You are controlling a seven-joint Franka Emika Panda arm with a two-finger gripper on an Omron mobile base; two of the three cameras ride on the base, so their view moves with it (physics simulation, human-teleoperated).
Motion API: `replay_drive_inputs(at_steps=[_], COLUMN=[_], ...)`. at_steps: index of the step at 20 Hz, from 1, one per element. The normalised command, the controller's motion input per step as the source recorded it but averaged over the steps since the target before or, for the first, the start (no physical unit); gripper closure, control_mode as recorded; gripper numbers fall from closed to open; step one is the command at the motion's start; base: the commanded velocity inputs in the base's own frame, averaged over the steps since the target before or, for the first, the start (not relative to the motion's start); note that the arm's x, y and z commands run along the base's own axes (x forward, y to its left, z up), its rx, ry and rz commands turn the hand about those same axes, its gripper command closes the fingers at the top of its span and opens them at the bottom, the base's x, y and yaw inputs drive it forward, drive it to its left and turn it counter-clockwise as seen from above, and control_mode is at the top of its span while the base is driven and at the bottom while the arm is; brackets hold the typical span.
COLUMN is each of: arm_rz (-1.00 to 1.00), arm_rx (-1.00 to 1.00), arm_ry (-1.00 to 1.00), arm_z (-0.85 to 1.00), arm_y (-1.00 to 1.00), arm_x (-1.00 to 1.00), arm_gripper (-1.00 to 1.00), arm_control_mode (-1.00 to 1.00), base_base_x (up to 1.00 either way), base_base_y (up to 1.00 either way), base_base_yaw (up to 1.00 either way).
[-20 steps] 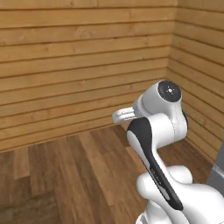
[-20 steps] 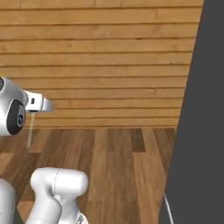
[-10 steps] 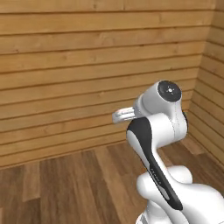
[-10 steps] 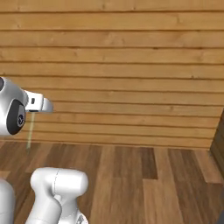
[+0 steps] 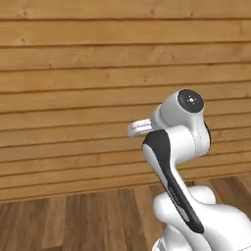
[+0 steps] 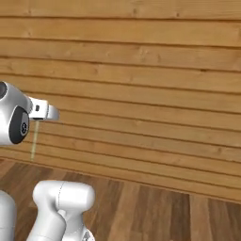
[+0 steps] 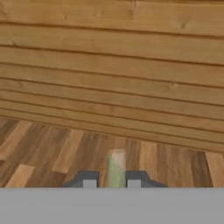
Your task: Take a straw from the drawer in front and place it inside the glass cup on the dining counter.
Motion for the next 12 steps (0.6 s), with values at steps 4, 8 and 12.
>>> replay_drive_inputs(at_steps=[4,8,12], arm_rz=[0.00,0.00,0.00], arm_rx=[0.00,0.00,0.00], arm_ry=[0.00,0.00,0.00], arm_z=[0.00,0.00,0.00], arm_y=[0.00,0.00,0.00], arm_x=[0.00,0.00,0.00], arm_gripper=[1.00,1.00,1.00], arm_control_mode=[1.00,1.00,1.00], base_base_x=[1.00,1.00,1.00], base_base_y=[0.00,0.00,0.00], base_base_yaw=[0.43,0.45,0.48])
